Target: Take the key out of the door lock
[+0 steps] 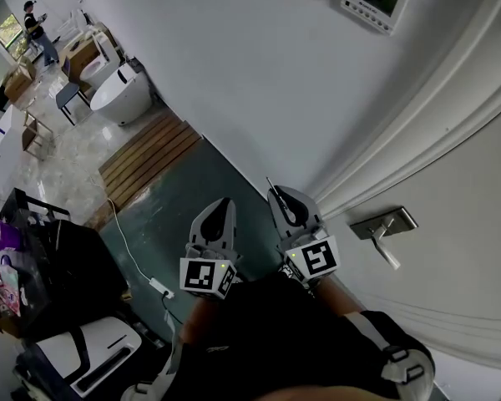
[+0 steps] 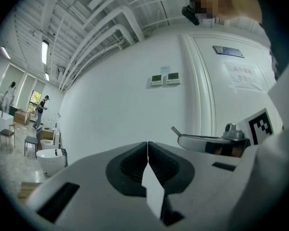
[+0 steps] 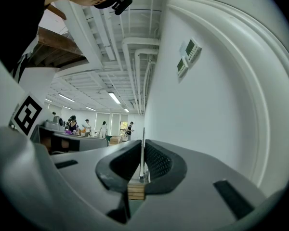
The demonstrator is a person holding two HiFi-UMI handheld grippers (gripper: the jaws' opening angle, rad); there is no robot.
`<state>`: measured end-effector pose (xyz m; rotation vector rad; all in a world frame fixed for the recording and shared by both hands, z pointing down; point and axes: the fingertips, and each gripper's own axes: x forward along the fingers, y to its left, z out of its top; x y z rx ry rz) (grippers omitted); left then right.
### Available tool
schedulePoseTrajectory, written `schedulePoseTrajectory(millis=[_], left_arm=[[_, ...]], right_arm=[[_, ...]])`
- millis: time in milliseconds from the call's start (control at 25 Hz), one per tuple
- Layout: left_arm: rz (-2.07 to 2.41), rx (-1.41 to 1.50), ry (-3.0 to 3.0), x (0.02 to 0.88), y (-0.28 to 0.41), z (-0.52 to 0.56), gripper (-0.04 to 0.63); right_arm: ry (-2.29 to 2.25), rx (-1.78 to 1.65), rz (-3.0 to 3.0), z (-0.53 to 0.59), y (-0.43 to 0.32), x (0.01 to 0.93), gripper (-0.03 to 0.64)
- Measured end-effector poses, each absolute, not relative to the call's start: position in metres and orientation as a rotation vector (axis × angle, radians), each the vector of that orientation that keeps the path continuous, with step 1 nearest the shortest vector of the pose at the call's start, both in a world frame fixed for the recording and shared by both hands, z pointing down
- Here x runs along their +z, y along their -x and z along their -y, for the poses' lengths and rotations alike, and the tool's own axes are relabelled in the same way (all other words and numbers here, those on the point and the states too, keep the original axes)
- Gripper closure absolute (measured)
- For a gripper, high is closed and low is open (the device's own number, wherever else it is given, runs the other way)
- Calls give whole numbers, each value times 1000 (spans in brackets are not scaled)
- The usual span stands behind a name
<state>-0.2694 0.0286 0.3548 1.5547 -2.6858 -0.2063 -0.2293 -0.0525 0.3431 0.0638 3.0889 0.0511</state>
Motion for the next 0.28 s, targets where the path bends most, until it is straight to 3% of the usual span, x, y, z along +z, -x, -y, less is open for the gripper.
schedulePoseTrajectory(millis=[280], left_arm=[[2671, -205, -1568, 356, 268, -27, 571]], right_arm=[[-45, 44, -3088, 54, 228, 344, 586]])
